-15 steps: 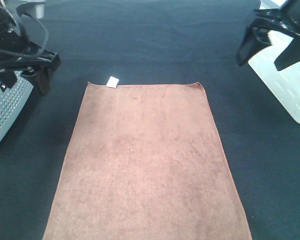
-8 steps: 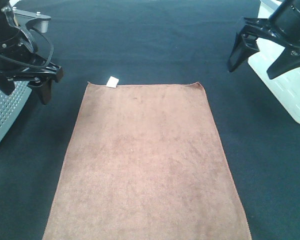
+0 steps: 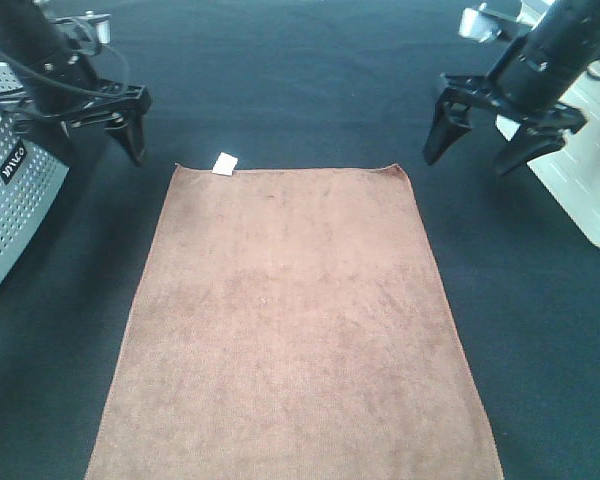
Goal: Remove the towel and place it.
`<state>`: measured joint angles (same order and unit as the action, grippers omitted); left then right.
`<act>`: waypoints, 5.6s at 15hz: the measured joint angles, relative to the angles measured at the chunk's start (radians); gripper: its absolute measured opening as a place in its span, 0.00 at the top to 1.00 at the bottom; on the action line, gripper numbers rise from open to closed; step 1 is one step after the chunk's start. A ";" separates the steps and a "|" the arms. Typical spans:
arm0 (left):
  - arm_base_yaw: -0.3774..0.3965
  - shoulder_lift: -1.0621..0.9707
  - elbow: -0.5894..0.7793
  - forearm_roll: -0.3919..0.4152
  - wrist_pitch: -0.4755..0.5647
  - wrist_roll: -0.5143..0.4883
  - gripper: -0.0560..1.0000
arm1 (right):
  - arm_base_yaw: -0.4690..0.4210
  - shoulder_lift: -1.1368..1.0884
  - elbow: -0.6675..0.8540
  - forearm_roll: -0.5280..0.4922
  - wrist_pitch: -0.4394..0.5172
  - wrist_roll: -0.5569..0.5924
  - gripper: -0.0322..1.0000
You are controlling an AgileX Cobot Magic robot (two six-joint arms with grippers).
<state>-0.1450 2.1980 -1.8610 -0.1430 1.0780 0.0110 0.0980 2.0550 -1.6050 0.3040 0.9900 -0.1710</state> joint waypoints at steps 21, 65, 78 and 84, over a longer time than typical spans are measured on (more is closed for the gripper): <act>0.000 0.432 -0.445 -0.204 0.042 0.108 0.20 | 0.022 0.478 -0.480 0.062 -0.045 -0.048 0.18; -0.111 0.441 -0.590 0.098 -0.497 0.109 0.94 | 0.117 0.454 -0.573 -0.121 -0.660 -0.051 0.97; -0.111 0.577 -0.590 0.101 -0.661 0.112 0.94 | 0.116 0.641 -0.673 -0.070 -0.704 -0.051 0.97; -0.111 0.599 -0.590 0.100 -0.730 0.111 0.89 | 0.092 0.666 -0.676 -0.042 -0.731 -0.051 0.70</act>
<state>-0.2560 2.7970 -2.4510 -0.0430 0.3480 0.1220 0.1900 2.7210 -2.2810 0.2620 0.2590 -0.2220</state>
